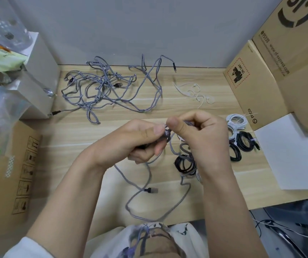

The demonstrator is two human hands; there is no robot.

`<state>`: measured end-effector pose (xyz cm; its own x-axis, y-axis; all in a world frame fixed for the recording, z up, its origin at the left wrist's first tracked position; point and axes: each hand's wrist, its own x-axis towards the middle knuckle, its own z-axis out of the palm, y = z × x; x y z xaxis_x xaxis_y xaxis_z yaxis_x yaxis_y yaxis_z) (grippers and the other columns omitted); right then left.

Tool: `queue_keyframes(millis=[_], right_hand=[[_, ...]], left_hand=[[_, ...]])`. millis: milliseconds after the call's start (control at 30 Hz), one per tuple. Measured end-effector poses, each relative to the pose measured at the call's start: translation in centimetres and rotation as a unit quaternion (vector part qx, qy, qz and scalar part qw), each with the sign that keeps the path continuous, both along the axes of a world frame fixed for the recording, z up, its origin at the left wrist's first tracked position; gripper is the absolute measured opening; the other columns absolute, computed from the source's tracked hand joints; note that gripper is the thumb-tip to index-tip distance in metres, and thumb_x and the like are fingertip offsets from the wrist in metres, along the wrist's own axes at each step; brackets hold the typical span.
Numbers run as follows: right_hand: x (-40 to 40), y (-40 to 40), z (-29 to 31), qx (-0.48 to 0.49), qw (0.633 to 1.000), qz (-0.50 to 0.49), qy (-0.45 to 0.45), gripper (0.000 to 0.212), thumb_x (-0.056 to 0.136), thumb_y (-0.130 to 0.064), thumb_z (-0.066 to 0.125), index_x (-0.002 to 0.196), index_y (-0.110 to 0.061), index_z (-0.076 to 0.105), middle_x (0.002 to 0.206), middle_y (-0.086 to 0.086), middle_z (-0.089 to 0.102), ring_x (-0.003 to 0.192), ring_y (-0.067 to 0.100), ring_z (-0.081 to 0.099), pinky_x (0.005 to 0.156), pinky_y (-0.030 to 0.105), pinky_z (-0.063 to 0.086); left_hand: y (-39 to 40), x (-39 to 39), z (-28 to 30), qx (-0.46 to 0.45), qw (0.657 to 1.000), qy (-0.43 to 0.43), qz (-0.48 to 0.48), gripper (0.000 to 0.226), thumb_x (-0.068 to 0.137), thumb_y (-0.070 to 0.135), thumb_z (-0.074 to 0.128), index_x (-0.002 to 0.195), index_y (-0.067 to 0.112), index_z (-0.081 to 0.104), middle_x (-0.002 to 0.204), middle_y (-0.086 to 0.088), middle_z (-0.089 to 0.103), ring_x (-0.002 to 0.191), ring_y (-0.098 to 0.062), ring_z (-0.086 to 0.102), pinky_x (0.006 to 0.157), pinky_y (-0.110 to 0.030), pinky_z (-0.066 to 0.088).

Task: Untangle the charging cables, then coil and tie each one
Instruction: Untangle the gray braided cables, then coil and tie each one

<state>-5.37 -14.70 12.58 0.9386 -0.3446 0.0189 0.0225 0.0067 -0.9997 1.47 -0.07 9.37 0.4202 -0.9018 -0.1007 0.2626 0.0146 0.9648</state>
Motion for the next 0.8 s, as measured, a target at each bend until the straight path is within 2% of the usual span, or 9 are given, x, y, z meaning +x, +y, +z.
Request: queue_keyframes(millis=[67, 167, 267, 333, 500, 600, 667, 733, 800], right_hand=[[0.1, -0.1, -0.3, 0.010, 1.000, -0.005, 0.019, 0.018, 0.059, -0.027, 0.072, 0.056, -0.016, 0.058, 0.047, -0.011, 0.056, 0.043, -0.002, 0.044, 0.046, 0.009, 0.034], [0.3, 0.1, -0.8, 0.047, 0.997, 0.019, 0.062, 0.035, 0.075, -0.038, 0.071, 0.048, -0.022, 0.055, 0.043, -0.014, 0.037, 0.037, 0.002, 0.026, 0.039, 0.012, 0.026], [0.6, 0.4, -1.2, 0.113, 0.986, 0.086, 0.092, 0.043, 0.084, -0.045, 0.059, 0.048, -0.023, 0.051, 0.044, -0.013, 0.032, 0.037, 0.003, 0.019, 0.037, 0.014, 0.017], [0.7, 0.5, -1.2, 0.166, 0.970, 0.133, 0.114, 0.039, 0.079, -0.048, 0.053, 0.050, -0.022, 0.048, 0.044, -0.010, 0.027, 0.036, 0.002, 0.016, 0.036, 0.015, 0.012], [0.2, 0.8, -2.3, 0.138, 0.946, 0.214, 0.201, 0.037, 0.084, -0.045, 0.044, 0.062, -0.015, 0.040, 0.044, -0.005, 0.027, 0.032, 0.004, 0.018, 0.034, 0.013, 0.018], [0.2, 1.6, -2.4, 0.066, 0.934, 0.248, 0.250, 0.038, 0.097, -0.037, 0.042, 0.065, -0.017, 0.040, 0.043, -0.005, 0.026, 0.034, 0.005, 0.017, 0.036, 0.016, 0.019], [0.2, 1.8, -2.3, 0.012, 0.924, 0.265, 0.276, 0.037, 0.099, -0.033, 0.043, 0.065, -0.017, 0.042, 0.041, -0.007, 0.028, 0.033, 0.005, 0.020, 0.037, 0.017, 0.020], [0.0, 1.9, -2.3, -0.010, 0.917, 0.275, 0.289, 0.037, 0.098, -0.031, 0.046, 0.064, -0.017, 0.044, 0.040, -0.008, 0.028, 0.034, 0.004, 0.021, 0.037, 0.016, 0.019], [-0.1, 1.9, -2.5, -0.031, 0.920, 0.270, 0.283, 0.037, 0.098, -0.032, 0.047, 0.064, -0.018, 0.046, 0.041, -0.010, 0.031, 0.035, 0.004, 0.022, 0.037, 0.016, 0.020]], left_hand=[[0.4, 0.3, 0.0, -0.034, 0.998, 0.044, -0.019, 0.034, 0.079, 0.057, 0.061, 0.063, 0.028, 0.057, 0.042, 0.012, 0.026, 0.040, -0.007, 0.019, 0.042, -0.015, 0.025], [0.6, 0.5, 0.0, -0.140, 0.980, 0.135, -0.030, 0.026, 0.086, 0.044, 0.061, 0.069, 0.024, 0.060, 0.046, 0.010, 0.022, 0.039, -0.008, 0.018, 0.043, -0.013, 0.029], [0.0, 0.7, 0.0, -0.268, 0.932, 0.230, -0.081, 0.025, 0.096, 0.030, 0.050, 0.081, 0.014, 0.061, 0.052, 0.009, 0.027, 0.041, -0.009, 0.021, 0.045, -0.020, 0.029], [-0.6, 0.7, 0.4, -0.330, 0.892, 0.296, -0.088, 0.026, 0.099, 0.025, 0.045, 0.086, 0.007, 0.058, 0.054, 0.006, 0.027, 0.042, -0.009, 0.017, 0.049, -0.024, 0.027], [-0.9, 1.8, 1.6, -0.434, 0.805, 0.395, 0.087, 0.014, 0.096, 0.011, 0.047, 0.097, -0.003, 0.050, 0.061, -0.010, 0.041, 0.052, -0.019, 0.034, 0.062, -0.031, 0.036], [-1.6, 2.2, 1.4, -0.389, 0.829, 0.319, 0.243, 0.018, 0.096, 0.017, 0.044, 0.098, 0.001, 0.051, 0.064, -0.004, 0.047, 0.054, -0.016, 0.047, 0.063, -0.028, 0.046], [-2.2, 1.9, 0.8, -0.308, 0.867, 0.191, 0.341, 0.019, 0.098, 0.022, 0.032, 0.096, 0.009, 0.046, 0.060, 0.007, 0.043, 0.051, -0.007, 0.043, 0.061, -0.022, 0.045], [-2.4, 1.9, -0.1, -0.228, 0.889, 0.071, 0.391, 0.016, 0.098, 0.021, 0.029, 0.093, 0.012, 0.042, 0.057, 0.012, 0.041, 0.050, -0.005, 0.040, 0.059, -0.019, 0.042], [-2.3, 2.1, -1.1, -0.164, 0.902, 0.004, 0.399, 0.012, 0.095, 0.019, 0.031, 0.096, 0.012, 0.041, 0.056, 0.014, 0.042, 0.049, -0.004, 0.040, 0.058, -0.018, 0.040]])
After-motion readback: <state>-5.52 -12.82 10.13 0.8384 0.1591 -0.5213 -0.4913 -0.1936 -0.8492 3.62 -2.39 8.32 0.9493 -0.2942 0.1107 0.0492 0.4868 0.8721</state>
